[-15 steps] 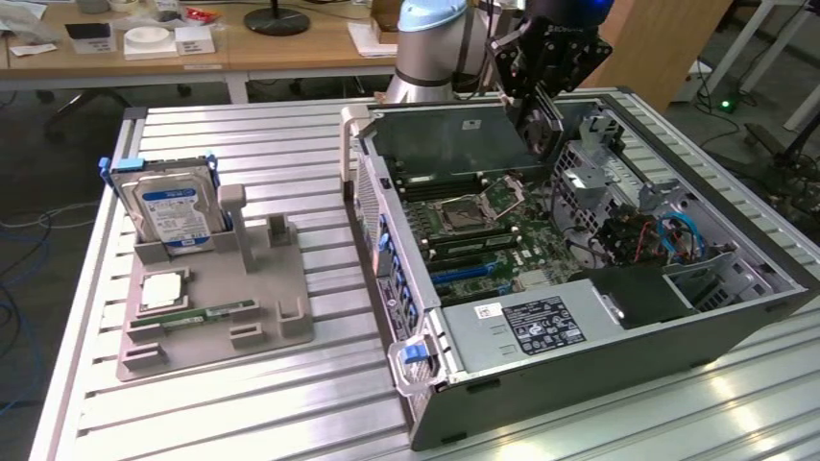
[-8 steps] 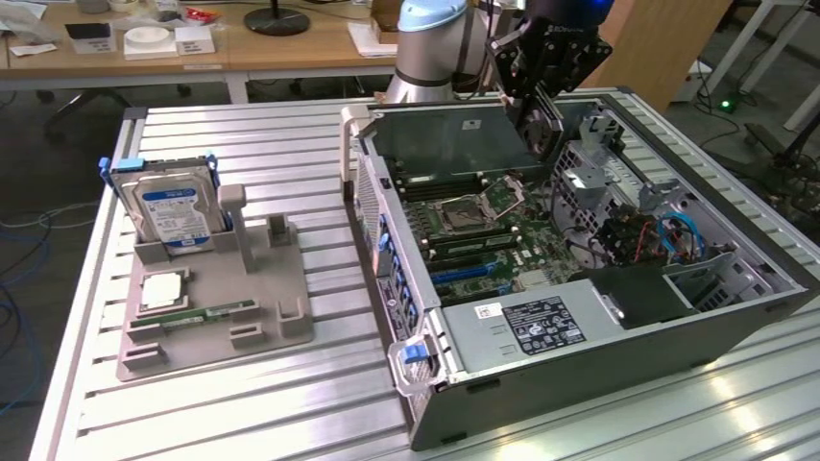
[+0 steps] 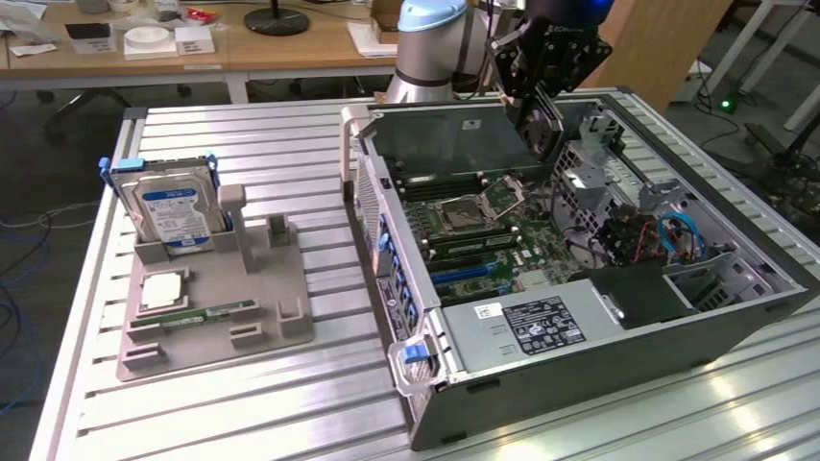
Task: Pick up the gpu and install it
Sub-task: 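Insert the gpu into the slot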
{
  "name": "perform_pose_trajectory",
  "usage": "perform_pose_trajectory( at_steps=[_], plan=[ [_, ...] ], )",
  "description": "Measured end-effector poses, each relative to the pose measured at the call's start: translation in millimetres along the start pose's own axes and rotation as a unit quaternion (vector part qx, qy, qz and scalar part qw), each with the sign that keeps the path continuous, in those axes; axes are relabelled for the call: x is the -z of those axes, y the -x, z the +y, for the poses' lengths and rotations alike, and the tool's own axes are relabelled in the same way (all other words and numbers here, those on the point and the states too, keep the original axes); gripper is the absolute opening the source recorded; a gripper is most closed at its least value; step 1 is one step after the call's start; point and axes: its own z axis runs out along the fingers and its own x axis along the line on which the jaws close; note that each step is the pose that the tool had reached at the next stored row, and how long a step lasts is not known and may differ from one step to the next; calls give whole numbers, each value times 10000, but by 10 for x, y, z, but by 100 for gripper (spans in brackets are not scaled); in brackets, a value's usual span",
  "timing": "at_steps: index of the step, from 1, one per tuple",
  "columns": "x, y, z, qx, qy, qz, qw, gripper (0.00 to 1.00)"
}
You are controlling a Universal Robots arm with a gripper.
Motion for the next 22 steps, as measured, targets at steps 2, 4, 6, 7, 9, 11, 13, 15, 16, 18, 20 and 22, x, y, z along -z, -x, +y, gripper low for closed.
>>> perform_pose_trajectory(
  at_steps=[2, 4, 6, 7, 9, 11, 13, 15, 16, 18, 20, 22],
  plan=[
    [0, 0, 0, 1, 0, 0, 10000, 28],
    [0, -1, 1, 22, 6, 2, 10000, 28],
    [0, -2, 0, 81, 10, 8, 10000, 28],
    [0, -2, 0, 118, 12, 11, 9999, 28],
    [0, -5, -1, 219, 15, 21, 9998, 28],
    [0, -10, -1, 340, 19, 32, 9994, 28],
    [0, -15, -1, 470, 22, 45, 9989, 28],
    [0, -20, -1, 594, 26, 57, 9982, 28],
    [0, -23, -1, 648, 28, 62, 9979, 28],
    [0, -28, -1, 756, 30, 72, 9971, 28],
    [1, -34, -2, 864, 34, 83, 9962, 28],
    [1, -39, -2, 977, 37, 93, 9952, 28]
  ],
)
